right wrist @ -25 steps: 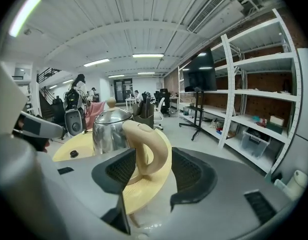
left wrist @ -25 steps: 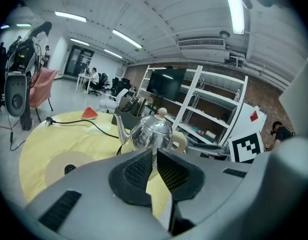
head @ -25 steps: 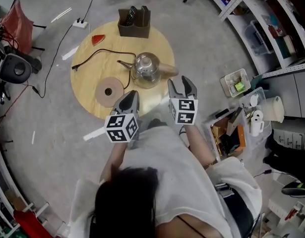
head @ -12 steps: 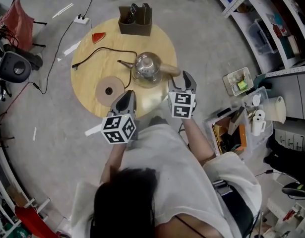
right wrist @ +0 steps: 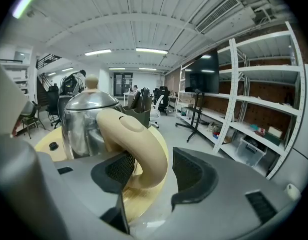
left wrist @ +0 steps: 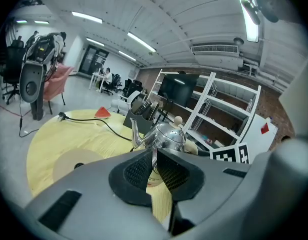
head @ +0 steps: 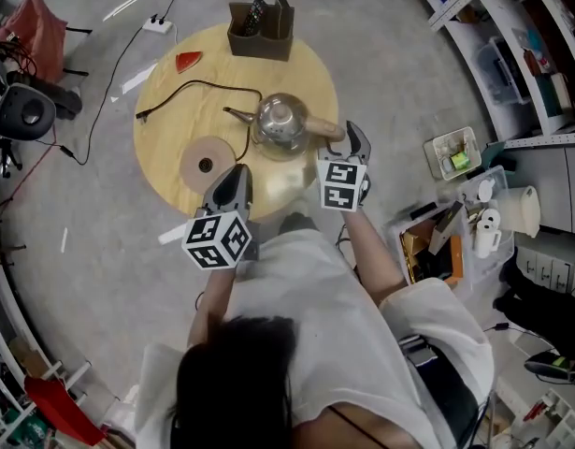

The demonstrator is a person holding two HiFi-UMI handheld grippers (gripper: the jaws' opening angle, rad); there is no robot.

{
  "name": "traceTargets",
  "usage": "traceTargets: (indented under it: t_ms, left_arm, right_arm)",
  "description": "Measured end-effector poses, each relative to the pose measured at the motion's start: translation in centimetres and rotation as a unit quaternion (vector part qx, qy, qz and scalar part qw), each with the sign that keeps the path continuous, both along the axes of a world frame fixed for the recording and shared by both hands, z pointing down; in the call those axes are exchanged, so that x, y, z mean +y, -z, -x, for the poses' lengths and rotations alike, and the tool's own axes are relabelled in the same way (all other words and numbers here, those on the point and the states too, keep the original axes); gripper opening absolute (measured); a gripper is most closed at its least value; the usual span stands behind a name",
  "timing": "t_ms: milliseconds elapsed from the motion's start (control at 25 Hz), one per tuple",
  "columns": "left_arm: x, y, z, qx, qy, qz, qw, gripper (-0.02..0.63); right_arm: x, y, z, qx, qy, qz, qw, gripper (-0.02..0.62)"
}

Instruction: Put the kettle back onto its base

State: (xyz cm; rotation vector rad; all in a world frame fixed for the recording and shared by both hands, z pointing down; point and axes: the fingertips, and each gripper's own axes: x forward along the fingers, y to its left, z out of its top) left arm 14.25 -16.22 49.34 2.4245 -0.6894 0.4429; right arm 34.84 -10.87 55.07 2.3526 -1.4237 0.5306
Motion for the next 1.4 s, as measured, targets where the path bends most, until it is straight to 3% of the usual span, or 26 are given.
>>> traceTargets:
  t_ms: [840, 1400]
  left_arm:
    - [-0.7, -0.5, 2.9, -0.036, 0.055, -0.015, 0.9977, 0.046]
    - [-1.8, -0.4, 2.3, -0.037, 0.073, -0.021, 0.9964, 0.046]
  right_arm:
    - [-1.3, -0.6, -1.9, 0.057, -0.031, -0.015, 0.998, 0.222]
    - [-2.6, -0.8, -1.9, 0.063, -0.013, -0.017, 0.998, 0.126]
